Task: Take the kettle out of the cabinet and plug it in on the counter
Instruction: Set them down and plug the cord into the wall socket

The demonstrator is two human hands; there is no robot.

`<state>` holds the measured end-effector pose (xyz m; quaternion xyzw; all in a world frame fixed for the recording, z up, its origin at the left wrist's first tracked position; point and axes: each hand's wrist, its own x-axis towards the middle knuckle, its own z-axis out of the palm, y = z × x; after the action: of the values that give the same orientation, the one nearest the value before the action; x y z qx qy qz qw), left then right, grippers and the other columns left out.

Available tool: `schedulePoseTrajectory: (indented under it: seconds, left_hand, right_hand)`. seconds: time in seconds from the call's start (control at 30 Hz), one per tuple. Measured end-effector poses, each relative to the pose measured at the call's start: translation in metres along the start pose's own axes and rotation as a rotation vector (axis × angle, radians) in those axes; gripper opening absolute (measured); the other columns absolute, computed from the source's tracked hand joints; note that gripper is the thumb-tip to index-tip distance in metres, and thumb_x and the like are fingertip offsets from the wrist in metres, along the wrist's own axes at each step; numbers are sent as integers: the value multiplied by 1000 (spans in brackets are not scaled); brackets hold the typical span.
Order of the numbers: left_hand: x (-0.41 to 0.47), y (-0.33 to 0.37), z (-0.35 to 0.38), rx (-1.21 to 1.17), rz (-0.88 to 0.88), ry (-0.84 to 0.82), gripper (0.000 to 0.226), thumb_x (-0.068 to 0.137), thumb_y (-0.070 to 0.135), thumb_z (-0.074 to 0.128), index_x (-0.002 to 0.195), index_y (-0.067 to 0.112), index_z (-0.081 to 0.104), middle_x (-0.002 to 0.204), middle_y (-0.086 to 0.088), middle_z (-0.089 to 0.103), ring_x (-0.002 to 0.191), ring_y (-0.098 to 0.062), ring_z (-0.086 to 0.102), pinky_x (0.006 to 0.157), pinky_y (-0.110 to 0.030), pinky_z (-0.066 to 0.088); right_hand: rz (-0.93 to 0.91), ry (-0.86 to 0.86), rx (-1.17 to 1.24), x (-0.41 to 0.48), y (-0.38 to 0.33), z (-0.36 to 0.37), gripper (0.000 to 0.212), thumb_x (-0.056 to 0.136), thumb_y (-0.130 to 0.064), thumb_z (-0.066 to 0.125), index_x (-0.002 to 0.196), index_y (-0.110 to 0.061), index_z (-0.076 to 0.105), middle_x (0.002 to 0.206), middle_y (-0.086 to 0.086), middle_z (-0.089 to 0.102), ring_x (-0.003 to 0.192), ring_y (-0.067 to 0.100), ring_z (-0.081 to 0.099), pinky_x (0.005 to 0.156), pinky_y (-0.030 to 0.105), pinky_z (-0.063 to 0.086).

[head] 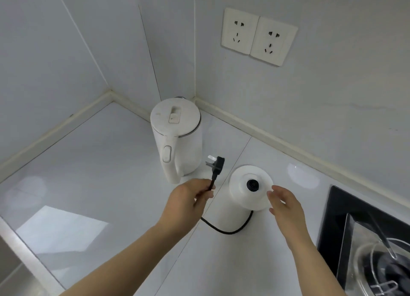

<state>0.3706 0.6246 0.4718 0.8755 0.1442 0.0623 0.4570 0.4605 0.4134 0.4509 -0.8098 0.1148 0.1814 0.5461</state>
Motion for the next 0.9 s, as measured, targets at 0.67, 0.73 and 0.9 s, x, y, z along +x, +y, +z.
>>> schedulePoseTrajectory:
  seconds: [0.67, 0.73, 0.9]
  left_hand:
    - [138, 60, 10, 92, 320, 111, 18, 88, 9, 54, 94, 13, 71, 83, 2, 68, 79, -15, 61, 73, -27, 47]
    - [146, 62, 14, 94, 337, 103, 21, 87, 13, 52, 95, 13, 71, 83, 0, 68, 80, -15, 60, 73, -26, 46]
    - [165, 62, 27, 61, 340, 132, 18, 91, 20, 57, 102, 17, 70, 92, 7, 68, 87, -5, 57, 78, -9, 41]
  right_hand:
    - [-526, -384, 13, 65, -155, -21, 33, 85, -12, 67, 113, -30, 64, 106, -12, 72, 97, 2, 67, 88, 19, 50]
    - [-544, -375, 46, 70, -158, -21, 34, 84, -5, 67, 108, -29, 66, 100, -9, 73, 87, 1, 68, 81, 15, 51]
    - [-554, -249, 116, 82, -162, -24, 27, 79, -2, 72, 99, -21, 70, 71, -11, 72, 75, 0, 67, 72, 9, 48]
